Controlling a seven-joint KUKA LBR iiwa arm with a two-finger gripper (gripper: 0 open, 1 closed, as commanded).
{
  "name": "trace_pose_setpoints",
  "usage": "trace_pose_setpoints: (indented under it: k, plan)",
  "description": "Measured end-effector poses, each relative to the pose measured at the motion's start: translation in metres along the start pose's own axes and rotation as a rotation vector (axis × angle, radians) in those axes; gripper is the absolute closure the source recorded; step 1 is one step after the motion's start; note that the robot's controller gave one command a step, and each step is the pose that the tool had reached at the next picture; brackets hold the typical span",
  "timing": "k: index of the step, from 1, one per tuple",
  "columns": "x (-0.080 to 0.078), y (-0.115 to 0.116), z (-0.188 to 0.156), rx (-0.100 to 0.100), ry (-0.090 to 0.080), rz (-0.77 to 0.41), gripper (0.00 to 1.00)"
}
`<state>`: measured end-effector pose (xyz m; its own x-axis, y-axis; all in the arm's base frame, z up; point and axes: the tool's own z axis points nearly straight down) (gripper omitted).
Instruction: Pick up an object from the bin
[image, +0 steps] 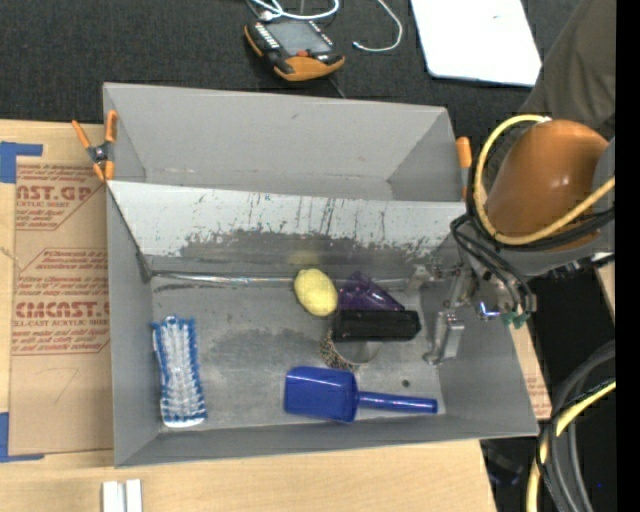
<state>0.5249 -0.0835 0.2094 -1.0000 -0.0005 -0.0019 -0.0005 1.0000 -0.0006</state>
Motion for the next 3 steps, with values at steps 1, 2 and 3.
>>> trace_pose_setpoints:
  k: [1, 2, 3]
  plan:
    - [0.000, 0.000, 0.000, 0.000, 0.000, 0.000, 0.00]
    - [-0.001, 0.008, 0.013, 0.003, -0.010, 0.012, 0.00]
    - [-0.042, -0.012, -0.057, 0.003, -0.012, -0.080, 0.00]
